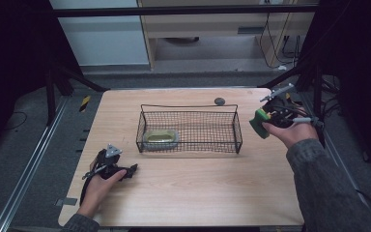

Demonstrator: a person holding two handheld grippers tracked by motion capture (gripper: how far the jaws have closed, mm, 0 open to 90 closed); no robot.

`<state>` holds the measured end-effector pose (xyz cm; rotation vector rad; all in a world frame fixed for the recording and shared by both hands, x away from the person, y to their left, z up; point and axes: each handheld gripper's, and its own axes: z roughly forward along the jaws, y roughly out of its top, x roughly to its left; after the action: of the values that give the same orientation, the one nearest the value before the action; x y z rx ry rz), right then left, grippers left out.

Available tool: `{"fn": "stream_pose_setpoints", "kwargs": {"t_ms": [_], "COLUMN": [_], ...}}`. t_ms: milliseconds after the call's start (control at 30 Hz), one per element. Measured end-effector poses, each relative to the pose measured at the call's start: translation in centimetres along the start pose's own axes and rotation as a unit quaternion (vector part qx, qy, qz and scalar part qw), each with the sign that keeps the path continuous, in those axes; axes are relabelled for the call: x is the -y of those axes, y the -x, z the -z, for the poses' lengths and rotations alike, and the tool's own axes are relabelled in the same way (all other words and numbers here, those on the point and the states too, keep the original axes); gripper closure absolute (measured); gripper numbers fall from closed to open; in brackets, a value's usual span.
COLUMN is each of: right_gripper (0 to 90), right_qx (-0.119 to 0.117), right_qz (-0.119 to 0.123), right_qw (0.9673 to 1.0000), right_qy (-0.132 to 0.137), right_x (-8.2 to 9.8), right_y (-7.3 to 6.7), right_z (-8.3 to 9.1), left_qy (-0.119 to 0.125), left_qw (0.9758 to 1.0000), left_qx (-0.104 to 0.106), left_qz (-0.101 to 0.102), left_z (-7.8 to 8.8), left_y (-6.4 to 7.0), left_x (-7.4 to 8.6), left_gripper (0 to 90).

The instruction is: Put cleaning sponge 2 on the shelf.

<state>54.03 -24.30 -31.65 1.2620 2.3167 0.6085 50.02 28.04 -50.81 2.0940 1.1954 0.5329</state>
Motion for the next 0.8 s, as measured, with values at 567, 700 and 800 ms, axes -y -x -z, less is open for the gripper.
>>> {"fn": "stream_pose_setpoints", "kwargs": {"t_ms": [567,700,800], "right_gripper": [64.3,64.2,64.3], "right_qx": [0.004,-0.014,-0.028], "right_qz": [0.054,0.06,0.062], "right_qw": [0.9983,0.9973,0.9966], "right_qy": [0.022,0.041,0.047], "right_x": [-6.2,-6.7,-6.8], "right_y": [-1.3,-1.8,-2.0], "right_z": [-0.3,-1.1,-2.0], "left_qy": [0.003,0.003,0.003], "left_qw": [1.0,1.0,1.0], "left_qx": [-0.005,-0.002,0.0], "left_qz": [0.005,0.002,-0.001], "left_z": [-0.2,-0.2,-0.1], "left_y": [-0.1,-0.2,-0.3], "left_x": [-0.2,-0.2,-0.1], "left_gripper": [2.1,2.1,2.3]}}
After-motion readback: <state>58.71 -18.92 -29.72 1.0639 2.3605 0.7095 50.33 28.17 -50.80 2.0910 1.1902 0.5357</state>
